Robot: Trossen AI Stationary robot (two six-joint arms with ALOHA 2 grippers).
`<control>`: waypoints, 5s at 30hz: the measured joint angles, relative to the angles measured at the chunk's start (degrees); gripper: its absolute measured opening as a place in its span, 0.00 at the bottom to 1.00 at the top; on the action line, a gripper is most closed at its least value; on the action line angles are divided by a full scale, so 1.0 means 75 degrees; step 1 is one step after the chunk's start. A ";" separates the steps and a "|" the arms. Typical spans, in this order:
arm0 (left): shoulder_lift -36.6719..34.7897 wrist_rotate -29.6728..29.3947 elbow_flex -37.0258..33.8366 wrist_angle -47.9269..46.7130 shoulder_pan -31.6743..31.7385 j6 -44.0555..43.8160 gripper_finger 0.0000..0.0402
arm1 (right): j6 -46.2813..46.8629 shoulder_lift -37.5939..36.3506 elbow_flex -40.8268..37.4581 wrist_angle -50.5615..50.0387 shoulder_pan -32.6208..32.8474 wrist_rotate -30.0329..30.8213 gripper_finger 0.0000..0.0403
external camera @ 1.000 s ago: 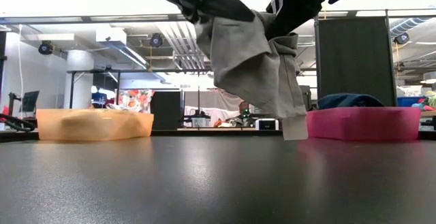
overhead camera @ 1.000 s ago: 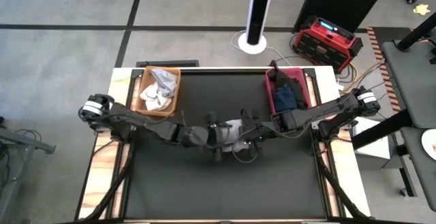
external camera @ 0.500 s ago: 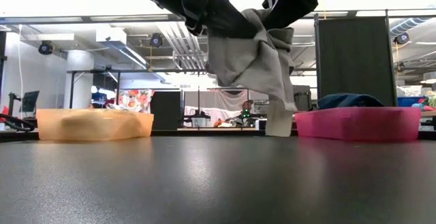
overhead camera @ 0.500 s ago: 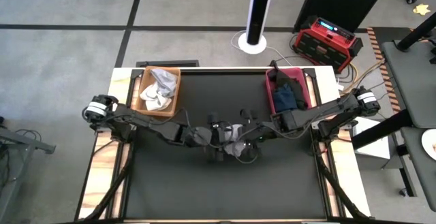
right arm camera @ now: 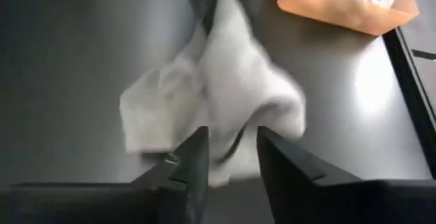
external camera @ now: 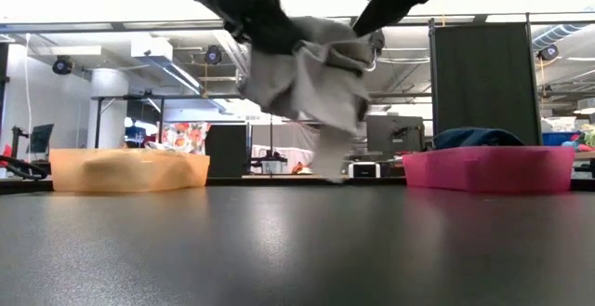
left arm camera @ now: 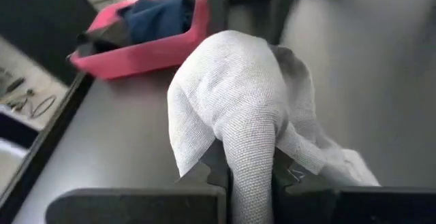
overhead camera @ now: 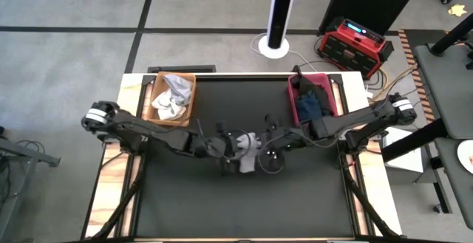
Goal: Sort towels by color in basket
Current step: Put the gray towel into the orange bin
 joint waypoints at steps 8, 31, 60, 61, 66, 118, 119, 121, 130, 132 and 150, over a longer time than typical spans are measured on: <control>-0.1194 -0.1886 -0.0003 -0.2915 0.0237 -0.1686 0.03 | 0.0314 -0.0624 0.0000 -0.0096 -0.0001 -0.0004 0.41; -0.2603 -0.2858 0.0006 -0.8869 0.3755 -0.6221 0.03 | 0.0312 -0.0660 -0.0389 0.0026 -0.0004 0.0153 0.44; 0.0292 -0.3167 -0.0023 -0.9209 0.4601 -0.6406 0.03 | 0.0455 -0.0654 -0.0512 0.0309 -0.0004 0.0157 0.44; 0.0293 -0.3118 -0.0023 -0.8983 0.4601 -0.6252 0.03 | 0.0455 -0.0655 -0.0534 0.0338 -0.0004 0.0156 0.44; 0.0262 -0.2540 -0.0023 -0.8080 0.4616 -0.5602 0.03 | 0.0455 -0.0654 -0.0612 0.0415 -0.0004 0.0154 0.44; -0.2879 -0.1774 -0.3340 -0.4463 0.4942 -0.5893 0.06 | 0.0653 -0.0640 -0.1069 0.1039 -0.0004 0.0150 0.46; -0.2858 -0.1771 -0.3340 -0.4463 0.4942 -0.5955 0.06 | 0.0695 -0.0640 -0.1080 0.1036 -0.0004 0.0148 0.46; -0.2793 -0.1771 -0.3340 -0.4458 0.4942 -0.6014 0.06 | 0.0771 -0.0640 -0.1090 0.1037 -0.0004 0.0151 0.46; -0.2269 -0.1885 -0.3424 -0.4444 0.4939 -0.6394 0.06 | 0.0825 -0.0640 -0.1099 0.1039 -0.0004 0.0151 0.48; -0.2192 -0.1917 -0.3424 -0.4441 0.4939 -0.6434 0.06 | 0.0840 -0.0640 -0.1099 0.1037 -0.0004 0.0151 0.48; -0.2015 -0.1928 -0.3433 -0.4462 0.4942 -0.6745 0.10 | 0.0854 -0.0640 -0.1099 0.1034 -0.0003 0.0150 0.49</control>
